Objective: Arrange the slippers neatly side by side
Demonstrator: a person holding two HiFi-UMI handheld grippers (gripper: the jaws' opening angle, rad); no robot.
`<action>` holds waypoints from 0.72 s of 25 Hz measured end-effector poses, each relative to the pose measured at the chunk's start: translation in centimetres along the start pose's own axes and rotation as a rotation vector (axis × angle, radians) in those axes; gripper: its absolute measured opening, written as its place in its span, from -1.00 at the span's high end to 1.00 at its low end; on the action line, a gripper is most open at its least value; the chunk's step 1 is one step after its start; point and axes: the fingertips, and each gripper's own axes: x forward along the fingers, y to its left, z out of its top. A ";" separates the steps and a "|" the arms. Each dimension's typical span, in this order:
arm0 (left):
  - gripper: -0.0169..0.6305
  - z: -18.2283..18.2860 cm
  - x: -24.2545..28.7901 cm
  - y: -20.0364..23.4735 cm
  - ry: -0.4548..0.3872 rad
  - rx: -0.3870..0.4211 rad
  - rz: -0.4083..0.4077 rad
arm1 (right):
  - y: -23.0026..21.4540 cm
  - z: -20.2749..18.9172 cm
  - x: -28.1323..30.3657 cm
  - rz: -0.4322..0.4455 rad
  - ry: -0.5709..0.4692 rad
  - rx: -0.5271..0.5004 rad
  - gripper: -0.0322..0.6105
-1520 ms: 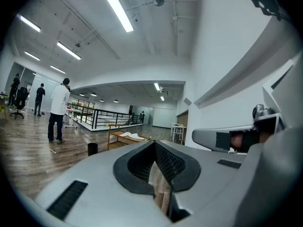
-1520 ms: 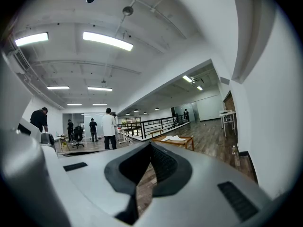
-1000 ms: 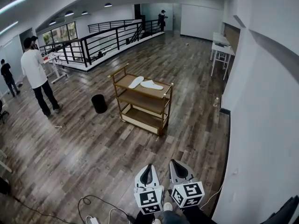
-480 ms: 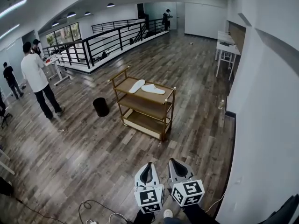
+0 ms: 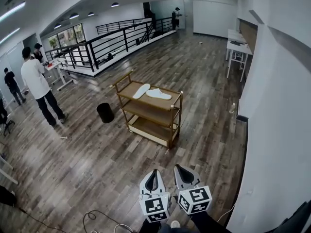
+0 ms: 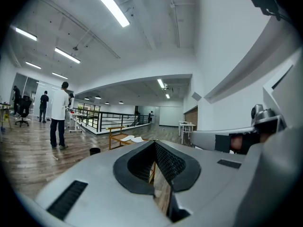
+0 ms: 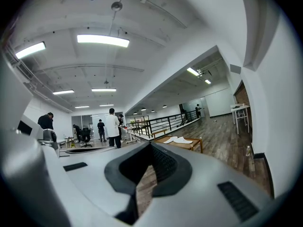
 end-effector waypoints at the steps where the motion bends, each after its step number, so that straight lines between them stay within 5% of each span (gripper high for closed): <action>1: 0.95 0.0 0.3 -0.1 0.001 -0.002 0.000 | -0.3 -0.1 0.2 0.001 0.003 0.001 0.90; 18: 0.95 1.6 10.8 4.0 -0.020 0.001 -0.046 | -3.0 1.5 10.7 -0.048 -0.019 -0.007 0.90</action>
